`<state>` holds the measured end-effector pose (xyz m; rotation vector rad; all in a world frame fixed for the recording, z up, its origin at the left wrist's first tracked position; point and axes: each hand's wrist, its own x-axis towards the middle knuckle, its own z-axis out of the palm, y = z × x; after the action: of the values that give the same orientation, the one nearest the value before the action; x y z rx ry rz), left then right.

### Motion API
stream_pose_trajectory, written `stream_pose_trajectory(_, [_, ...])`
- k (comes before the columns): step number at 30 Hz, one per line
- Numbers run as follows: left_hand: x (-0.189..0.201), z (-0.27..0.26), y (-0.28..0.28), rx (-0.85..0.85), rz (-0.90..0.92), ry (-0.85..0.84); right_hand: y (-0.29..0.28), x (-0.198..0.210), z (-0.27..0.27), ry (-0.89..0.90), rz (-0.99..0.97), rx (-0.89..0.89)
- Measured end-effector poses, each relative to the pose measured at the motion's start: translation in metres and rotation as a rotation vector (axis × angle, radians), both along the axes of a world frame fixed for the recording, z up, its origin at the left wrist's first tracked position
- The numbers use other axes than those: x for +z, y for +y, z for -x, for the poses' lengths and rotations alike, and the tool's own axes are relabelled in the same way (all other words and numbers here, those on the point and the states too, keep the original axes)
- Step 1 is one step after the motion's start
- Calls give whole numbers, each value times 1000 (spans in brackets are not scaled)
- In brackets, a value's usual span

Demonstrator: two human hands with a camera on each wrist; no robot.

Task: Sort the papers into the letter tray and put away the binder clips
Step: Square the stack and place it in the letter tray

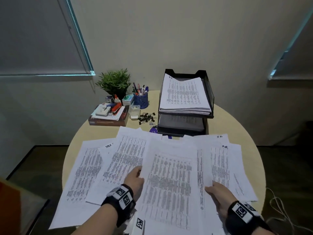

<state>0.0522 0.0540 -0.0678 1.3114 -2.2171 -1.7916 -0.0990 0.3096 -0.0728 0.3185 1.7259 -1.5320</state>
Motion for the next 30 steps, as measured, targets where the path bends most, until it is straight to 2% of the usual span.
stream_pose_trajectory(2, [2, 5, 10, -17, -68, 46, -2, 0, -3, -25, 38, -7])
stream_pose_trajectory(5, [16, 9, 21, -18, -187, 118, -6, 6, -8, -9, 23, 100])
stream_pose_trajectory(8, [14, 8, 3, -30, -35, 111, -8, -1, -9, 34, -54, 60])
stream_pose_trajectory(10, [10, 3, -21, 8, 197, 23, -11, 0, -11, 38, -88, 26])
stream_pose_trajectory(13, [6, -11, -63, 93, 471, -235, -9, -5, -10, 54, -110, -11])
stream_pose_trajectory(16, [-1, -25, -96, 107, 440, -427, -4, -1, -9, 18, -54, -48])
stream_pose_trajectory(20, [-8, -32, -113, 39, 389, -453, 5, 4, -4, -29, 48, -138])
stream_pose_trajectory(26, [4, -32, -98, -95, 650, -563, -1, 27, -6, -16, 135, -188])
stream_pose_trajectory(30, [2, -23, -96, -119, 512, -554, -19, 15, -6, 1, 54, -123])
